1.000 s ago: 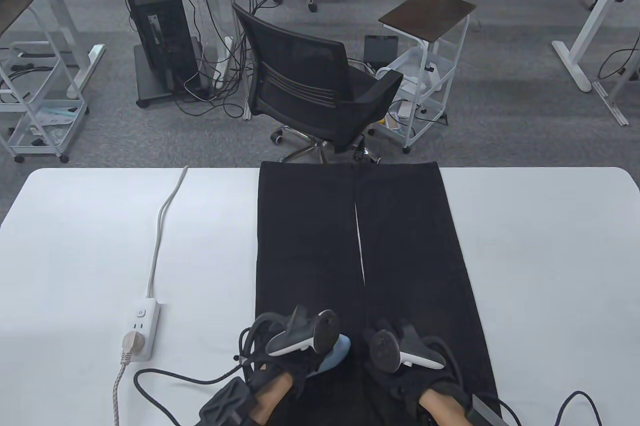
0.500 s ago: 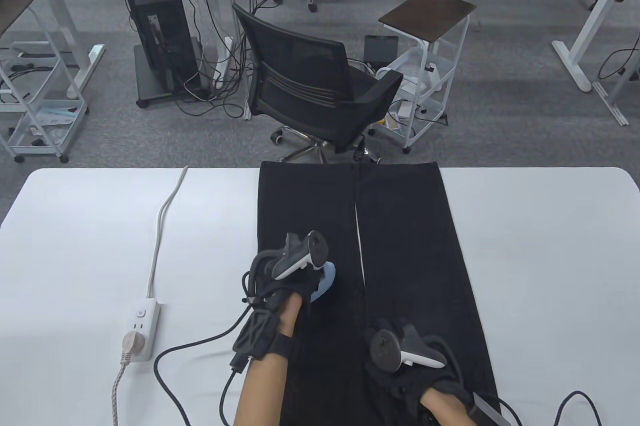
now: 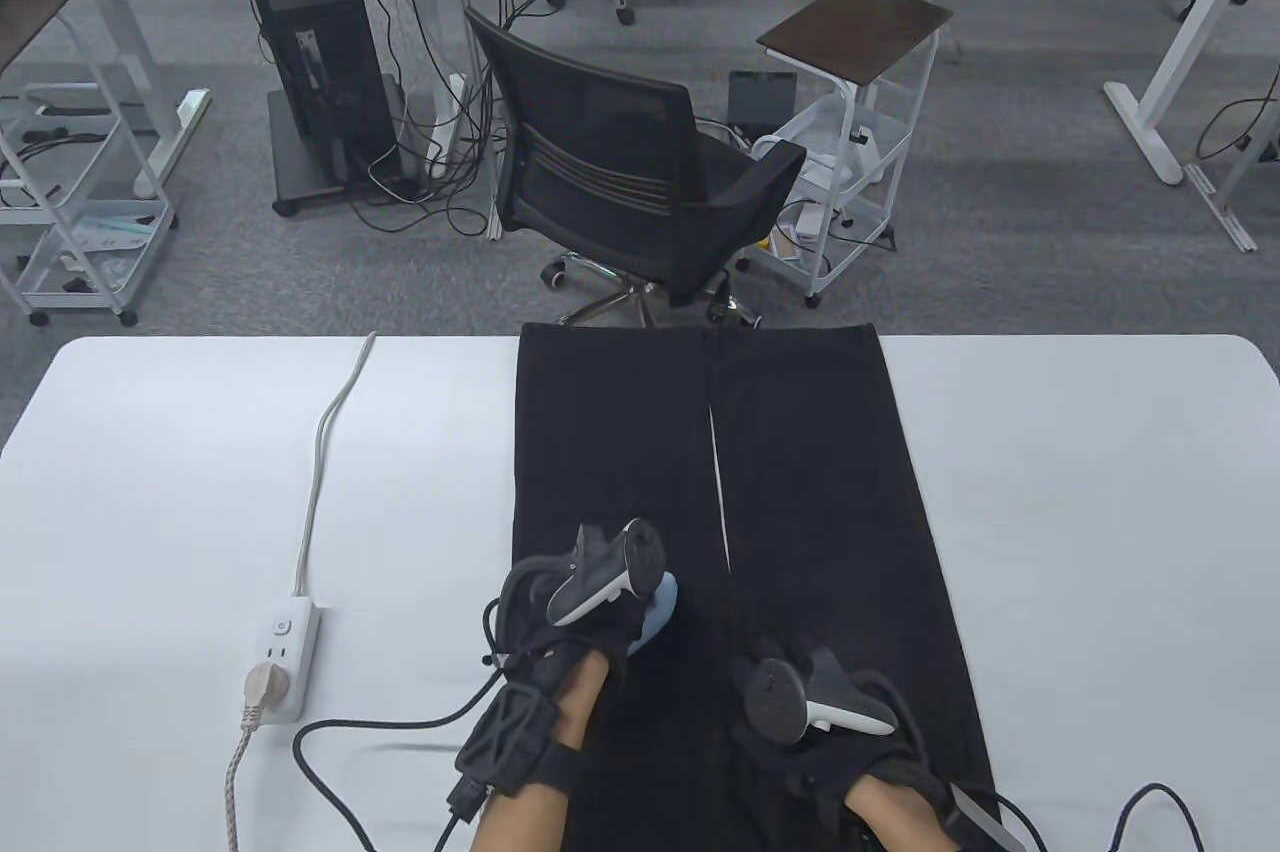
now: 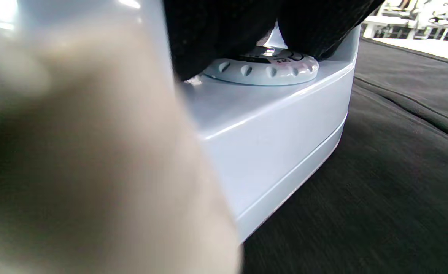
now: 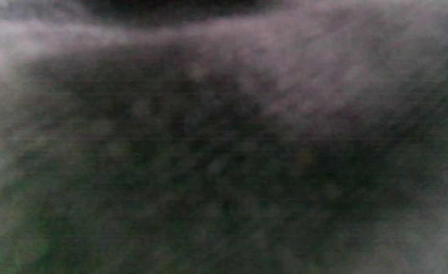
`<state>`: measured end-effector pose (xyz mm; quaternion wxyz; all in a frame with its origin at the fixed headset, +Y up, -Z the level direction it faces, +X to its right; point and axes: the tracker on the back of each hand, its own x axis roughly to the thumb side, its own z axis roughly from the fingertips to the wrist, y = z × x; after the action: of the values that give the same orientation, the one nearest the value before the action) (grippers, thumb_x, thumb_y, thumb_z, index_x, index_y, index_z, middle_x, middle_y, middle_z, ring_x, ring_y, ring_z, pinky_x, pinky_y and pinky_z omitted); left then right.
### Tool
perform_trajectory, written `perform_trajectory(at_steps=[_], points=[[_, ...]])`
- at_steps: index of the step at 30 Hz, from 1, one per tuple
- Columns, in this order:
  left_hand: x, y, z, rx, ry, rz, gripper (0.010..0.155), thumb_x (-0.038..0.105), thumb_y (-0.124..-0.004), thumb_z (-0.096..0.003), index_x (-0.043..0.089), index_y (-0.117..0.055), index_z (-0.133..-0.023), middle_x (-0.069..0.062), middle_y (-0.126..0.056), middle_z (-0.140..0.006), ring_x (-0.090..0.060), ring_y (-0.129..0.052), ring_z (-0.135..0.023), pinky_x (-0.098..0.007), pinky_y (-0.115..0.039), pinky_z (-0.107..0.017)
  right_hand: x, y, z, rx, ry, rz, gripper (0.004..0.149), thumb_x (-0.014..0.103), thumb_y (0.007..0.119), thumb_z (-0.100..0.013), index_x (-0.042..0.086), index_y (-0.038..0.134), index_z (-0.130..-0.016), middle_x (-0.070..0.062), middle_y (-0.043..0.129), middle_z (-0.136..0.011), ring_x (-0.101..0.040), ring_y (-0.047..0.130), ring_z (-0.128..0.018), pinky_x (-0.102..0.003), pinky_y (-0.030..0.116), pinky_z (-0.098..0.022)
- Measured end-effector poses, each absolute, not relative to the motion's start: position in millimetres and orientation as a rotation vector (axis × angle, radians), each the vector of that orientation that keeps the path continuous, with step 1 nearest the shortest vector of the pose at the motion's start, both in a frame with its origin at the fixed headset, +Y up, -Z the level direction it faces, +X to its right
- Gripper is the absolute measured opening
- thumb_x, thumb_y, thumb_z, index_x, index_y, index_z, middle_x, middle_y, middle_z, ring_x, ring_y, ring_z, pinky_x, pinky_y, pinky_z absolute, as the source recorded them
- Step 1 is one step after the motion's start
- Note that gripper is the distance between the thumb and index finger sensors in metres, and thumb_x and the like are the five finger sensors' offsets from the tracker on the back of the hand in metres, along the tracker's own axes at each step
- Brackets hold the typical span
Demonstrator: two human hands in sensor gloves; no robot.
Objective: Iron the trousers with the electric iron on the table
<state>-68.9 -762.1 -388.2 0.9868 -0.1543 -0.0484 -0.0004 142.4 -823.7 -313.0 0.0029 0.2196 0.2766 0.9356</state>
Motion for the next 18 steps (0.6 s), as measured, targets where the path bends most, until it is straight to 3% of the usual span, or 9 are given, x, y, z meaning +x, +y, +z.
perform_trajectory(at_steps=[9,18], points=[[-60,-763,-314,-0.315,-0.264,-0.002,0.046,0.050,-0.078,-0.0627,0.015,-0.070,-0.090,0.007,-0.091,-0.052,-0.014,-0.099,-0.041,-0.050,-0.083,-0.057,143,-824,-312,0.698,0.861,2.936,0.069,0.047,0.043,-0.065,0.017,0.005,-0.113,-0.025,-0.001,-0.117,-0.061,0.008,-0.101,-0.081,0.029,-0.063],[-61,-763,-321,-0.324,-0.231,0.012,0.045,0.050,-0.078,-0.0631,0.015,-0.070,-0.090,0.008,-0.091,-0.052,-0.014,-0.099,-0.041,-0.050,-0.083,-0.058,143,-824,-312,0.694,0.857,2.943,0.069,0.047,0.043,-0.065,0.017,0.005,-0.113,-0.025,-0.001,-0.117,-0.061,0.008,-0.101,-0.081,0.029,-0.063]])
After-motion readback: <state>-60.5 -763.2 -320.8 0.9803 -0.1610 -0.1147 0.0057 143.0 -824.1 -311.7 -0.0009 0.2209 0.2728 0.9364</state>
